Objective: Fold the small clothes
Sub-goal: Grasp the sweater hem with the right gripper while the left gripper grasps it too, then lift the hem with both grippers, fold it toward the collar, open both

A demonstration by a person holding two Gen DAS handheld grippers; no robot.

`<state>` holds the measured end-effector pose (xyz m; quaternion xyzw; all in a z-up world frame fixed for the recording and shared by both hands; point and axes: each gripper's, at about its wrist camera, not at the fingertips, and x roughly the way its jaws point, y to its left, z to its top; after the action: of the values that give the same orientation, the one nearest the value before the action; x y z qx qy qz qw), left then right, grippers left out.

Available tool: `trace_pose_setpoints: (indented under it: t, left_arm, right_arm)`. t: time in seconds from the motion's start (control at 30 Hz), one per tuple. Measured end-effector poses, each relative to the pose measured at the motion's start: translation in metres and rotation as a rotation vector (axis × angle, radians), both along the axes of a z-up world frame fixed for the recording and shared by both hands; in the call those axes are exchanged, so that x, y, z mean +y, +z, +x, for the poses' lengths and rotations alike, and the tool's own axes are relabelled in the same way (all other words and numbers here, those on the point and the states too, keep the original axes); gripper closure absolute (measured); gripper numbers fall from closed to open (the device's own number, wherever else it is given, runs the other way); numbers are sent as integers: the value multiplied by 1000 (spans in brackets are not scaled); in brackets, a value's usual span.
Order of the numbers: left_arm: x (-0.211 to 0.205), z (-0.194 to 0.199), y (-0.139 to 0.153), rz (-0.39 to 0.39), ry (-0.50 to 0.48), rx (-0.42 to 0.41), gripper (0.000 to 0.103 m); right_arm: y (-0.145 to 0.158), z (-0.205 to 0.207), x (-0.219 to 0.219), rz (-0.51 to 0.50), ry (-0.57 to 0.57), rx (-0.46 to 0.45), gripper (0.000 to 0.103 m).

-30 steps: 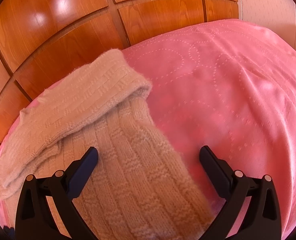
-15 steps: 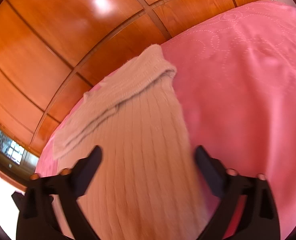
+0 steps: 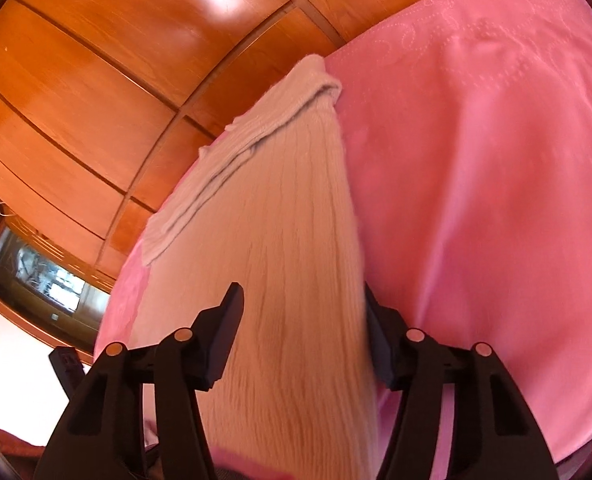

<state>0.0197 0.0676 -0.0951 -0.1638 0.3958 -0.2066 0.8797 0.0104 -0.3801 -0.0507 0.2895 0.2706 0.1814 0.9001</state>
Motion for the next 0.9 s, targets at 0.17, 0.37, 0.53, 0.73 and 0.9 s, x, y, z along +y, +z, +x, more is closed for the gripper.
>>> trace_pose_setpoints:
  t: [0.17, 0.37, 0.53, 0.73, 0.9]
  left_arm:
    - [-4, 0, -4, -119, -78, 52, 37]
    - [-13, 0, -9, -143, -132, 99, 66]
    - [-7, 4, -8, -176, -104, 149, 90]
    - [9, -9, 30, -292, -151, 46, 93]
    - [17, -22, 55, -323, -185, -38, 97]
  right_arm:
    - [-10, -15, 2, 41, 50, -12, 53]
    - [-16, -19, 7, 16, 51, 1, 82]
    - [-26, -20, 4, 96, 57, -14, 96]
    - [-11, -39, 2, 218, 95, -121, 96]
    - [9, -57, 16, 236, 144, -210, 96]
